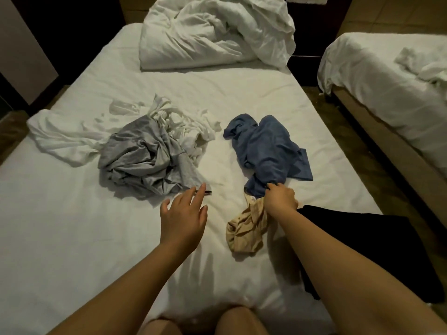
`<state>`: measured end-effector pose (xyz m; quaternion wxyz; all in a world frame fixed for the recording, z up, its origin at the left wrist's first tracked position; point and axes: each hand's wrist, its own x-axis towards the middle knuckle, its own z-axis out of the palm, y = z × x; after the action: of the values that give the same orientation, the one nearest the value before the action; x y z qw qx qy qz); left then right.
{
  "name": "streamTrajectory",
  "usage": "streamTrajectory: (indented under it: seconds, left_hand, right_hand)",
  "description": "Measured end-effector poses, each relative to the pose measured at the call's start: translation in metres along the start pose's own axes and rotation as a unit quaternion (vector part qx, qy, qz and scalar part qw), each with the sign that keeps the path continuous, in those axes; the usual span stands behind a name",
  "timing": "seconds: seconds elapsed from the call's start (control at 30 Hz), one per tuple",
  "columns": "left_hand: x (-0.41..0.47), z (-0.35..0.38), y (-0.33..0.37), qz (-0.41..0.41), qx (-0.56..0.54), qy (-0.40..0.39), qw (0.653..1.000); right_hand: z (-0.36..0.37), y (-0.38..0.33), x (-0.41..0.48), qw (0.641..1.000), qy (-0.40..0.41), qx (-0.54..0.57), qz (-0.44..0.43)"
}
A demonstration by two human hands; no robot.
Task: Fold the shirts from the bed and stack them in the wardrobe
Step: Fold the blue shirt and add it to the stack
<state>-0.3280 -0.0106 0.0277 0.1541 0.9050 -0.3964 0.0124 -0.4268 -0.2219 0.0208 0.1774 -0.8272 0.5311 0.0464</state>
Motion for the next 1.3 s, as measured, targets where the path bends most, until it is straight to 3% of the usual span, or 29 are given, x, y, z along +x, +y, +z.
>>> streamTrajectory:
  seconds: [0.13,0.23,0.37,0.5,0.57,0.67,0.83,0.97,1.1,1.2,1.3]
  left_hand:
    - [-0.002,0.005,0.004,0.011,-0.013,-0.005,1.0]
    - [-0.007,0.0,0.009,0.024,-0.019,0.013,0.999]
    - [-0.008,-0.026,0.016,0.05,-0.066,0.053,0.995]
    - [-0.005,-0.068,0.036,0.053,-0.251,0.064,0.964]
    - [-0.005,-0.087,0.044,0.027,-0.331,0.068,0.941]
    - [-0.01,-0.106,0.044,-0.002,-0.324,0.043,0.945]
    - [-0.021,-0.123,0.042,0.009,-0.326,0.045,0.944]
    - [-0.025,-0.145,0.046,0.014,-0.377,0.097,0.921]
    - [-0.03,-0.176,0.039,0.04,-0.365,0.148,0.918]
    - [-0.03,-0.192,0.017,-0.005,-0.334,0.188,0.923]
    - [-0.029,-0.201,-0.014,-0.075,-0.302,0.208,0.927]
  right_hand:
    - [-0.002,0.001,0.002,0.995,0.08,0.048,-0.027]
    - [-0.013,-0.001,-0.003,0.981,0.103,0.15,-0.063]
    - [-0.054,-0.042,-0.052,0.905,0.18,0.346,-0.17]
    - [-0.069,-0.078,-0.125,0.851,0.176,0.369,-0.331]
    - [-0.068,-0.081,-0.145,0.843,0.16,0.394,-0.33]
    - [-0.07,-0.078,-0.159,0.83,0.175,0.424,-0.317]
    - [-0.079,-0.068,-0.165,0.831,0.104,0.438,-0.326]
    - [-0.073,-0.062,-0.162,0.888,0.039,0.299,-0.348]
    - [-0.077,-0.055,-0.161,0.933,0.014,0.226,-0.278]
    - [-0.102,-0.059,-0.168,0.925,0.043,0.272,-0.263]
    - [-0.135,-0.069,-0.184,0.893,0.054,0.327,-0.306]
